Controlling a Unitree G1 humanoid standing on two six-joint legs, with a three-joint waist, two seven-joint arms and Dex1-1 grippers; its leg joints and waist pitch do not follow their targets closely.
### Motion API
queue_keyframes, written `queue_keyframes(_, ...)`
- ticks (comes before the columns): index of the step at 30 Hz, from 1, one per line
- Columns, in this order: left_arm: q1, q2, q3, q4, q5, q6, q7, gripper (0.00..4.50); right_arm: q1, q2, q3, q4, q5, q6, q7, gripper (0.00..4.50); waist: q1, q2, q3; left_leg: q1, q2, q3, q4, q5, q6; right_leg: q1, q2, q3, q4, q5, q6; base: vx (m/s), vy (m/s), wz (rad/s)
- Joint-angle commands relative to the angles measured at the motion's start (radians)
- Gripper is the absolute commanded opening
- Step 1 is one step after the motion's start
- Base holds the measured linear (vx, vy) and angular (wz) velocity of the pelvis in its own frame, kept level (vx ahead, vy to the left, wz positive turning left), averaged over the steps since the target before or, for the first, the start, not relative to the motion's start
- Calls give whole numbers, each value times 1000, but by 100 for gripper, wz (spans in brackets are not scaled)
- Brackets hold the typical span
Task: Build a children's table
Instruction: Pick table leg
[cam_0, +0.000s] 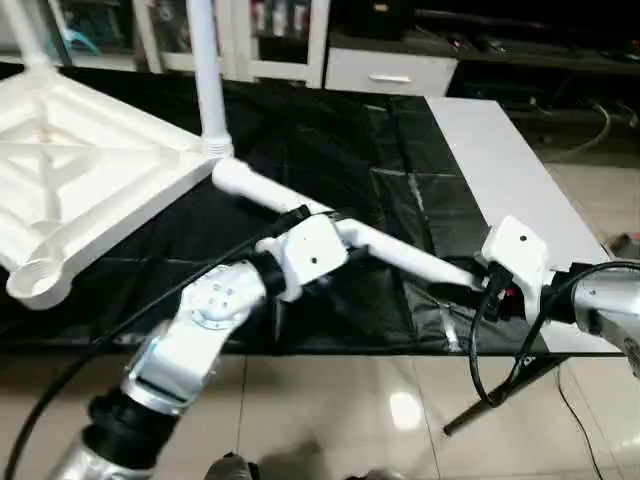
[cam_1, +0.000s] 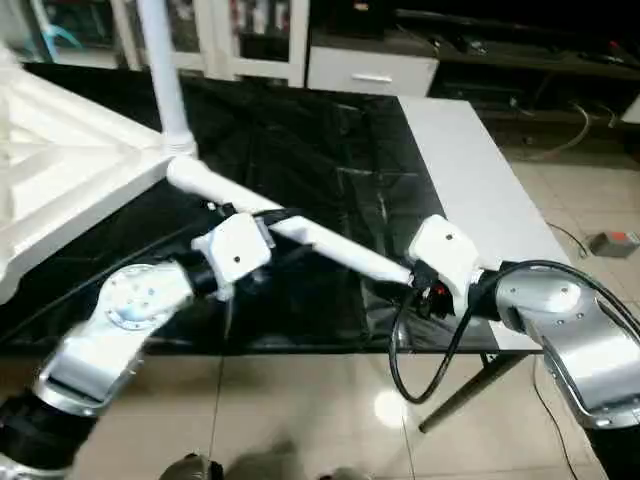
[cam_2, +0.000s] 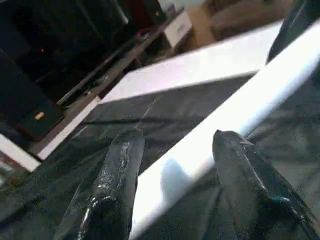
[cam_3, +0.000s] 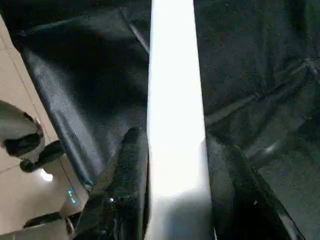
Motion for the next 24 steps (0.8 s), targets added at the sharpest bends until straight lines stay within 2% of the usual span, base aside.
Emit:
queue_keyframes(1,-37,35,-31,16,84,-37,-46,255,-37,-24,-3,2,-23,-13,17,122,-1,-9,-69,14,52,-20,-87,-176,39,29,-78,47,-91,-206,-150,0,0,0)
queue_keyframes(3,-79,63,-35,45,145,-63,-23,255,-73,-32,0,10,-31,-15,24,122,-2,-10,-74,16,53,-17,-80,-120,44,32,-81,47,-81,-119,-168,0,0,0)
queue_keyframes(5,-99,78,-44,62,158,-81,-22,255,-90,-35,-1,8,-27,-12,24,122,0,-6,-81,16,52,-15,-73,-52,64,35,-80,46,-66,0,-201,0,0,0)
queue_keyframes(6,-105,88,-52,71,165,-93,-29,255,-96,-37,1,5,-27,-12,25,122,2,-6,-85,14,52,-14,-68,1,85,38,-78,45,-56,88,-221,0,0,0)
queue_keyframes(7,-118,114,-75,87,173,-112,-74,255,-105,-47,13,-3,-31,-14,38,122,3,-11,-83,10,50,-11,-67,18,100,38,-76,44,-54,127,-234,0,0,0)
queue_keyframes(11,-158,113,-75,130,206,-139,-57,255,-111,-53,35,-24,-32,-4,65,122,7,-11,-81,15,54,-6,-70,-17,104,38,-81,45,-57,87,-250,0,0,0)
queue_keyframes(12,-172,104,-72,145,219,-147,-43,255,-112,-52,40,-30,-30,-1,71,122,8,-10,-81,16,56,-5,-70,-36,99,37,-81,45,-60,59,-252,0,0,0)
queue_keyframes(13,-178,96,-70,153,215,-149,-48,275,-115,-49,43,-35,-29,1,72,122,9,-11,-80,16,56,-4,-70,-45,96,37,-81,46,-62,46,-249,0,0,0)
queue_keyframes(15,-177,79,-60,159,175,-141,-72,285,-125,-39,50,-43,-28,7,66,122,15,-11,-78,20,59,-2,-74,-78,70,35,-85,47,-65,-8,-248,0,0,0)
queue_keyframes(17,-177,71,-58,164,159,-138,-77,294,-132,-35,54,-46,-28,13,64,122,18,-8,-78,22,60,-1,-75,-105,51,31,-86,48,-69,-52,-240,0,0,0)
queue_keyframes(20,-189,74,-72,190,193,-156,-56,330,-137,-33,56,-61,-28,16,62,122,22,-1,-78,22,59,-1,-76,-117,41,29,-84,49,-71,-62,-229,0,0,0)
queue_keyframes(24,-197,89,-90,230,237,-194,-68,351,-142,-39,52,-75,-29,25,66,122,22,-1,-79,22,59,-2,-77,-130,32,29,-82,48,-74,-79,-213,0,0,0)
